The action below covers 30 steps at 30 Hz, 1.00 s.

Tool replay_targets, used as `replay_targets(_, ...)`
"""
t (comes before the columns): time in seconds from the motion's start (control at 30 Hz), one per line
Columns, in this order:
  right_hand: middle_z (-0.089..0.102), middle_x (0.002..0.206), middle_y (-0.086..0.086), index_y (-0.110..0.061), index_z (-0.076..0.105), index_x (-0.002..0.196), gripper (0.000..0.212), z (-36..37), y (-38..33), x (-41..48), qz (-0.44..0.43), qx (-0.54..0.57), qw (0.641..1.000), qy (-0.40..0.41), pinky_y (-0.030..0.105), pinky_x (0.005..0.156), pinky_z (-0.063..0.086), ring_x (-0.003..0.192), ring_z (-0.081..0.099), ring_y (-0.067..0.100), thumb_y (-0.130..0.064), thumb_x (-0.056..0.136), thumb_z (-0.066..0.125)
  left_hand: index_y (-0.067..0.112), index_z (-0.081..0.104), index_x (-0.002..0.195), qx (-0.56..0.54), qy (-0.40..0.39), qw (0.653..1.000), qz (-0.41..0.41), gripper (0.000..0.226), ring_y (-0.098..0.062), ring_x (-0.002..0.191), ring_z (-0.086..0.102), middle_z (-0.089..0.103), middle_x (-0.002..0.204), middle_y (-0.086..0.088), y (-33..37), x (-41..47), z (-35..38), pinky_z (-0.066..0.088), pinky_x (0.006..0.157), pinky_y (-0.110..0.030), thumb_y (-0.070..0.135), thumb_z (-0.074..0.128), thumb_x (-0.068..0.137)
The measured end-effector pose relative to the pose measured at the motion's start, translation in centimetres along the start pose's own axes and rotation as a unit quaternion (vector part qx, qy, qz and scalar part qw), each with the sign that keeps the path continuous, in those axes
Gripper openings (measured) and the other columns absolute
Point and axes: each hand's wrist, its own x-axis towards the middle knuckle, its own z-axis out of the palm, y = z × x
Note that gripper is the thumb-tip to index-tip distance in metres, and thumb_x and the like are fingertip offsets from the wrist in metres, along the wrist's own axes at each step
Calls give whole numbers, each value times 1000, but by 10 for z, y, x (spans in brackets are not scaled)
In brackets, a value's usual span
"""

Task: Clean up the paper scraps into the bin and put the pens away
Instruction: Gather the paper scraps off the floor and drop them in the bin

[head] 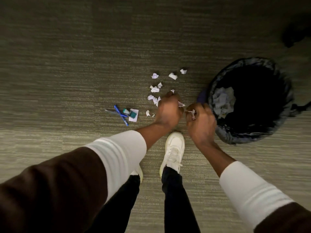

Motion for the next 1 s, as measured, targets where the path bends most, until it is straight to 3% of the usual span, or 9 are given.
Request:
replay_targets(0.17, 67, 110, 17, -17, 68, 104, 16, -50, 36, 8, 123, -36, 990, 55, 43, 72, 53, 95, 67, 43, -22, 88, 70, 7, 74, 94, -81, 8, 997, 3, 13, -27, 92, 68, 72, 102, -13, 65, 1, 6, 48, 76, -32, 11, 77, 82)
replay_targets(0.3, 65, 113, 21, -14, 69, 109, 21, -66, 73, 19, 171, -43, 982, 61, 47, 79, 51, 101, 64, 47, -23, 91, 63, 5, 71, 104, -110, -22, 994, 0, 21, -31, 99, 71, 75, 106, -15, 99, 4, 31, 54, 80, -34, 10, 78, 86)
replay_targets(0.47, 61, 121, 24, -11, 67, 120, 29, -67, 86, 18, 177, -5, 980, 96, 45, 84, 47, 102, 62, 46, -16, 93, 57, 1, 56, 135, -147, -25, 989, -3, 63, -39, 113, 65, 68, 126, -20, 113, 5, 48, 52, 92, -41, 27, 84, 85)
replay_targets(0.53, 61, 117, 25, -7, 67, 117, 35, -67, 82, 13, 160, 11, 982, 105, 47, 85, 47, 100, 61, 47, -6, 86, 51, 4, 55, 137, -141, -17, 990, -2, 59, -40, 113, 66, 66, 131, -19, 105, 1, 49, 55, 92, -43, 28, 80, 89)
replay_targets(0.63, 62, 109, 25, -2, 67, 108, 32, -62, 67, 4, 94, 51, 989, 104, 47, 84, 49, 95, 62, 44, 1, 79, 53, 12, 62, 117, -127, -8, 992, -7, 28, -36, 95, 72, 75, 106, -11, 78, -6, 44, 58, 81, -44, 26, 70, 94)
replay_targets(0.7, 63, 106, 23, -1, 67, 104, 24, -52, 52, 0, 35, 70, 993, 88, 39, 82, 48, 94, 63, 40, 2, 82, 59, 17, 64, 106, -123, 3, 992, -12, 13, -33, 84, 74, 77, 93, -7, 53, -11, 37, 60, 73, -43, 21, 64, 94)
replay_targets(0.8, 67, 105, 16, -5, 69, 103, 19, -26, 28, -1, -35, 91, 995, 30, 25, 79, 42, 93, 63, 29, -3, 85, 64, 23, 65, 100, -74, -2, 996, -43, 10, -29, 79, 73, 78, 87, -3, 8, -20, 29, 61, 70, -41, 25, 62, 91)
replay_targets(0.93, 67, 112, 9, -12, 67, 110, 26, 26, -1, 6, -91, 79, 990, -67, 35, 77, 54, 93, 68, 29, -20, 85, 65, 17, 66, 99, -24, -14, 988, -150, 14, -35, 88, 73, 77, 94, -11, -72, -21, 31, 60, 75, -40, 27, 61, 91)
replay_targets(1.0, 61, 125, 13, -14, 60, 124, 46, 61, -6, 12, -108, 4, 984, -144, 38, 76, 55, 102, 67, 36, -32, 84, 74, 12, 65, 107, 13, -25, 979, -201, 22, -40, 100, 72, 76, 105, -17, -114, -21, 37, 57, 81, -42, 29, 58, 94)
